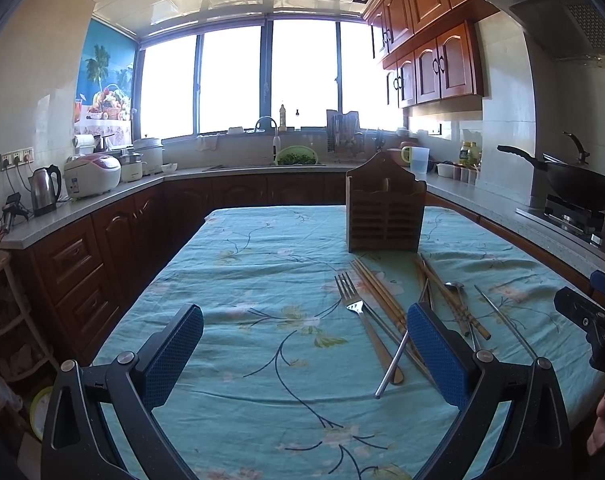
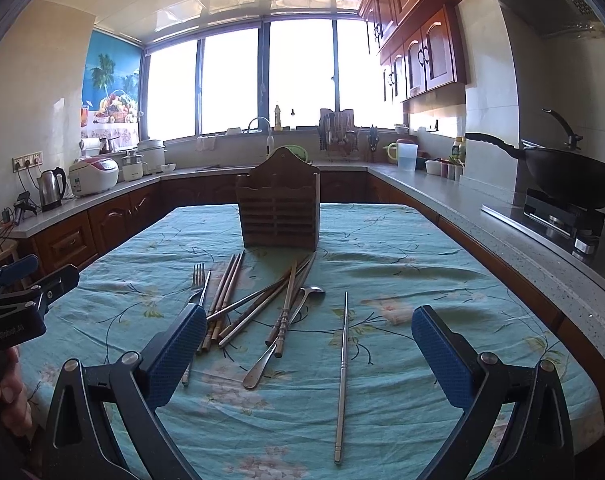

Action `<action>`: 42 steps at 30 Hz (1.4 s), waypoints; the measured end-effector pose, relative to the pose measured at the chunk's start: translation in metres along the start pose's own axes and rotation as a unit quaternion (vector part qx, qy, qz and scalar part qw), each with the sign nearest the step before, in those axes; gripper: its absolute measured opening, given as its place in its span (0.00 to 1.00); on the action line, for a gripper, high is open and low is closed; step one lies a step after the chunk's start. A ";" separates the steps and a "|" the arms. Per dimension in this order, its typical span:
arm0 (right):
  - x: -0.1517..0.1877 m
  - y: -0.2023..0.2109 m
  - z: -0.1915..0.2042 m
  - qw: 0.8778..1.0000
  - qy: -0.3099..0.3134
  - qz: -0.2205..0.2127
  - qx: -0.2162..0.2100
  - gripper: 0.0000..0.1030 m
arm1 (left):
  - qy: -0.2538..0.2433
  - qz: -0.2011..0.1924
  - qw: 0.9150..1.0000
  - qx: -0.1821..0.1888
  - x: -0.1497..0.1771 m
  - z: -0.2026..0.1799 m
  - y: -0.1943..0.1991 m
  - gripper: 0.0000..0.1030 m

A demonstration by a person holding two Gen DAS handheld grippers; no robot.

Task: Organize utensils

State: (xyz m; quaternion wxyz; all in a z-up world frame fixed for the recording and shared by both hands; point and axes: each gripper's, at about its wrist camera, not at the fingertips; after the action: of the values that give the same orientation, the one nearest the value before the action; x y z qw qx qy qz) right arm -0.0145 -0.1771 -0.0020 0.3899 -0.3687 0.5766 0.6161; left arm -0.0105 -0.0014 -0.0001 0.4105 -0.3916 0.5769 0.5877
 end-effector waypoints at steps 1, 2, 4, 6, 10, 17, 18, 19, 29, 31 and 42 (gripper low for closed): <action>0.000 0.000 0.000 1.000 0.000 0.000 0.000 1.00 | 0.000 0.000 1.000 0.000 0.000 0.000 0.000 0.99; 0.000 0.000 0.000 1.000 0.000 0.000 0.000 1.00 | 0.000 0.000 1.000 0.000 0.000 -0.001 -0.001 0.99; 0.000 0.000 0.001 1.000 0.000 0.001 0.000 1.00 | 0.000 0.001 1.000 0.001 -0.001 -0.002 -0.002 0.99; 0.001 0.000 0.001 1.000 -0.001 0.000 -0.001 1.00 | 0.002 0.002 1.000 0.001 0.002 0.002 -0.001 0.99; 0.000 0.001 0.001 1.000 -0.001 -0.001 -0.003 1.00 | 0.003 0.001 1.000 0.001 0.002 0.002 -0.002 0.99; 0.000 0.001 0.001 1.000 -0.003 0.000 -0.003 1.00 | 0.004 0.003 1.000 0.001 0.003 0.002 -0.002 0.99; 0.000 0.001 0.000 1.000 -0.003 0.000 -0.003 1.00 | 0.004 0.003 1.000 0.001 0.003 0.002 -0.003 0.99; 0.000 0.001 0.000 1.000 -0.004 0.000 -0.003 1.00 | 0.004 0.004 1.000 0.001 0.003 0.002 -0.003 0.99; -0.001 0.001 -0.001 1.000 -0.005 0.003 -0.005 1.00 | 0.009 0.011 1.000 0.003 0.003 0.003 -0.004 0.99; -0.002 0.000 -0.002 1.000 -0.006 0.004 -0.005 1.00 | 0.011 0.014 1.000 0.003 0.003 0.004 -0.006 0.99; -0.004 -0.009 -0.006 1.000 -0.015 0.017 -0.007 1.00 | 0.018 0.041 0.999 0.014 -0.001 0.005 -0.020 0.99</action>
State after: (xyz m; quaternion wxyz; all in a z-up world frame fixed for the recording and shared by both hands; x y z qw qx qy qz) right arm -0.0048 -0.1827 -0.0029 0.3854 -0.3525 0.5725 0.6320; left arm 0.0085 0.0033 -0.0059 0.3804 -0.3725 0.6079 0.5890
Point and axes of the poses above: each gripper's, at about its wrist camera, not at the fingertips, and y roughly against the way its jaws point, z to its left, x to its underside, and after that the axes turned 2 degrees about -y, right-handed
